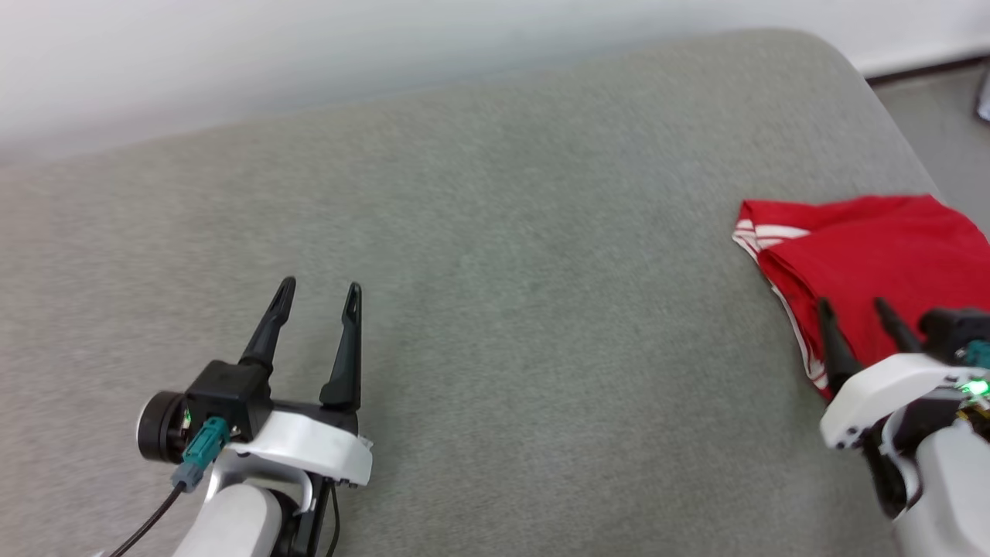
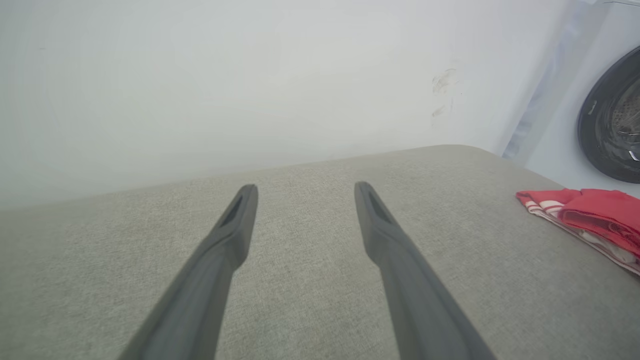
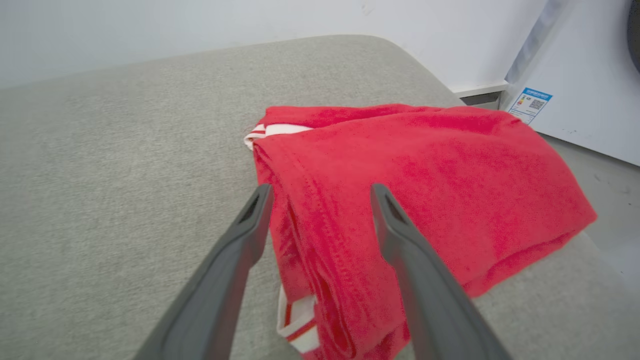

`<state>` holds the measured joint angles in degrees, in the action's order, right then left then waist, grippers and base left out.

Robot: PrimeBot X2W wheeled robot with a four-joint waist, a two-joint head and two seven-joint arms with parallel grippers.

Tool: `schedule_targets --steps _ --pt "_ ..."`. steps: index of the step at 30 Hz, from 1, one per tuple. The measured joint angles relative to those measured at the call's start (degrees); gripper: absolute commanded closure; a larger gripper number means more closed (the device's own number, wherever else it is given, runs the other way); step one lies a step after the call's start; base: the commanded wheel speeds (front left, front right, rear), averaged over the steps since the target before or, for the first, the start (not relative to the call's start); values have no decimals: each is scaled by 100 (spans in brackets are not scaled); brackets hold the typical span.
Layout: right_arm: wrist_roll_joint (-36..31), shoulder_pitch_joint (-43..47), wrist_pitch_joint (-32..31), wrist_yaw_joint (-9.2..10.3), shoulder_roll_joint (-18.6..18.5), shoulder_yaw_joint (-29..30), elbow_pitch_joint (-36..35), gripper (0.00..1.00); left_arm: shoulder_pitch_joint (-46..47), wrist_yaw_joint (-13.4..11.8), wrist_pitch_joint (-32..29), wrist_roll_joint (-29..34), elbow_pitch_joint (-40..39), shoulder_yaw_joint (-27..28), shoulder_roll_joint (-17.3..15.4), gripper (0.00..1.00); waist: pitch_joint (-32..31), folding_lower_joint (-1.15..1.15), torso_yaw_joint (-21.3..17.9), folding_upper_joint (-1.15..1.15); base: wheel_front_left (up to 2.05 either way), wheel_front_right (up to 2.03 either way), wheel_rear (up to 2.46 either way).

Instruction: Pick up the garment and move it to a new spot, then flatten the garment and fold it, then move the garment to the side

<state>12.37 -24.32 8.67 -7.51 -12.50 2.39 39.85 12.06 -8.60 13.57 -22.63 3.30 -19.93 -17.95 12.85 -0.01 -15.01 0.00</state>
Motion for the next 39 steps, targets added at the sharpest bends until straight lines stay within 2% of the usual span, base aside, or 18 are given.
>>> schedule_targets --steps 7,15,22,30,39 --pt "-16 753 -42 0 212 -302 -1141 0 -270 -99 32 -89 141 41 21 0 -431 0 507 0 0 0 0" --pt "-287 1500 -142 0 579 -215 -2516 0 -601 -280 76 -209 269 301 4 0 -840 0 1094 0 0 0 0" --pt "-470 2249 -464 1 771 -67 -3530 0 -967 -403 73 -242 343 430 -174 0 -1259 0 1376 0 0 0 0" --pt "-590 2687 -751 1 877 -45 -4075 0 -1215 -376 19 -244 343 297 -207 0 -1453 0 1390 0 0 0 0" --pt "-592 2853 -880 1 911 -11 -4169 0 -1213 -300 56 -288 517 291 -157 0 -1549 1 1359 0 0 0 0"
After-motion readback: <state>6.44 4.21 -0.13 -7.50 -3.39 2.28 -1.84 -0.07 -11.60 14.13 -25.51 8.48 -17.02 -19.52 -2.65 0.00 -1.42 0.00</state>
